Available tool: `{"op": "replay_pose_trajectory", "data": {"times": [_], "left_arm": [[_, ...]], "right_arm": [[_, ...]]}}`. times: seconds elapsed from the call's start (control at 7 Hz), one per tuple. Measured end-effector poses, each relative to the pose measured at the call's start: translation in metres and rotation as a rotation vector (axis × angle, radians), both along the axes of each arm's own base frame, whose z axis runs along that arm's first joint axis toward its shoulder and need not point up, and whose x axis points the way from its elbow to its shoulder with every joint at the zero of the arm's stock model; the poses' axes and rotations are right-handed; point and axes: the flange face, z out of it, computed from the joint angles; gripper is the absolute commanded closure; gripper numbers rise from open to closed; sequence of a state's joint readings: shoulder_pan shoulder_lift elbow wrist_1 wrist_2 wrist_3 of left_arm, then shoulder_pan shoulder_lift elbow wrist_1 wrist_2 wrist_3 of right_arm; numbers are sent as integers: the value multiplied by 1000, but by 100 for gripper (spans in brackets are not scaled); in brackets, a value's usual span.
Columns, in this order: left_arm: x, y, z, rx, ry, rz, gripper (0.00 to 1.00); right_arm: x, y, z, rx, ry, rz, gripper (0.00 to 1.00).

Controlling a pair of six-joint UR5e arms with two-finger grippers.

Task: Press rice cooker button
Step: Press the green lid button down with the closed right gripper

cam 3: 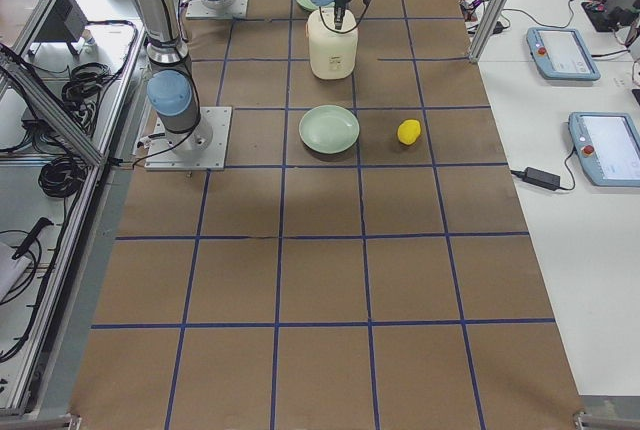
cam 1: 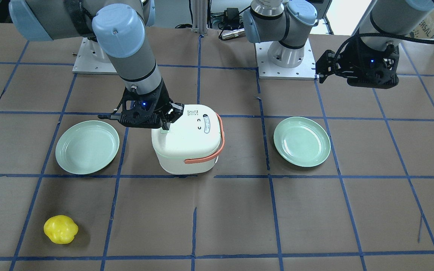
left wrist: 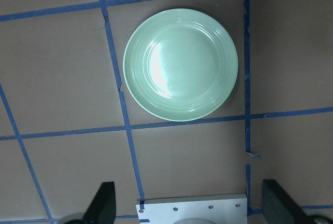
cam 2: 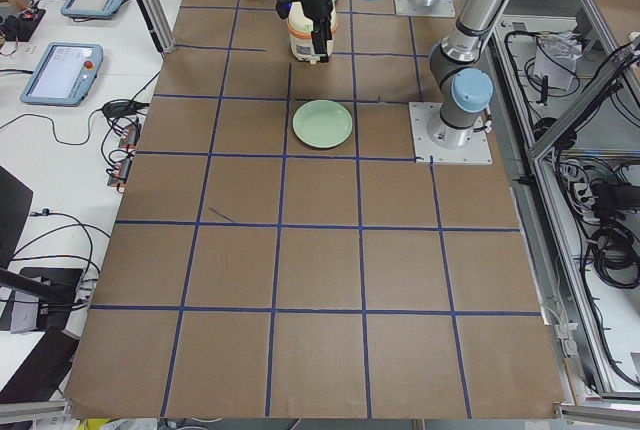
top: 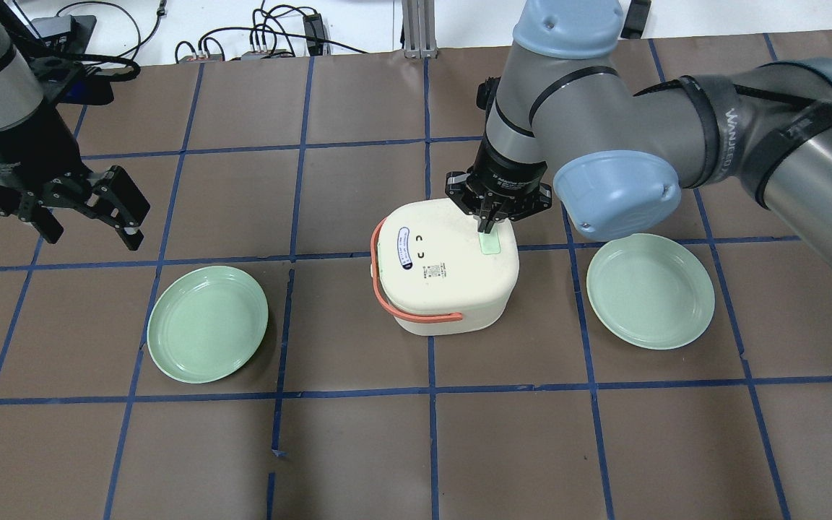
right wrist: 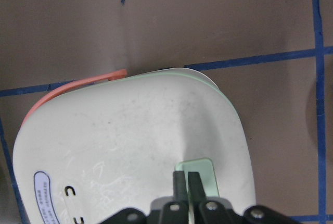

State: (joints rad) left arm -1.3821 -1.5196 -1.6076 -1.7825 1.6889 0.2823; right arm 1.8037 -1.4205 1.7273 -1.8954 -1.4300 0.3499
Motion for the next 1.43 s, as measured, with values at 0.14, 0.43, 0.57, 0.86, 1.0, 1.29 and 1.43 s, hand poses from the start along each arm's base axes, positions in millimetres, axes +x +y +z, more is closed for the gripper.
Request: {"op": "replay_pose_trajectory", "data": {"times": [0.14, 0.43, 0.57, 0.86, 1.0, 1.29, 1.43], "left_arm": [[0, 0, 0, 0, 0, 0, 0], [0, 0, 0, 0, 0, 0, 0], [0, 0, 0, 0, 0, 0, 0], [0, 0, 0, 1, 0, 0, 0], [0, 0, 0, 0, 0, 0, 0], [0, 0, 0, 0, 0, 0, 0], [0, 0, 0, 0, 0, 0, 0]], "right_arm": [[-1, 2, -5, 7, 6, 8, 84], [-2, 3, -9, 13, 10, 13, 84], [-2, 3, -9, 14, 11, 13, 84], [-2, 3, -8, 12, 10, 10, 84], [-2, 3, -8, 12, 10, 9, 84], [-2, 3, -10, 15, 10, 10, 84], [-2, 4, -12, 18, 11, 11, 84]]}}
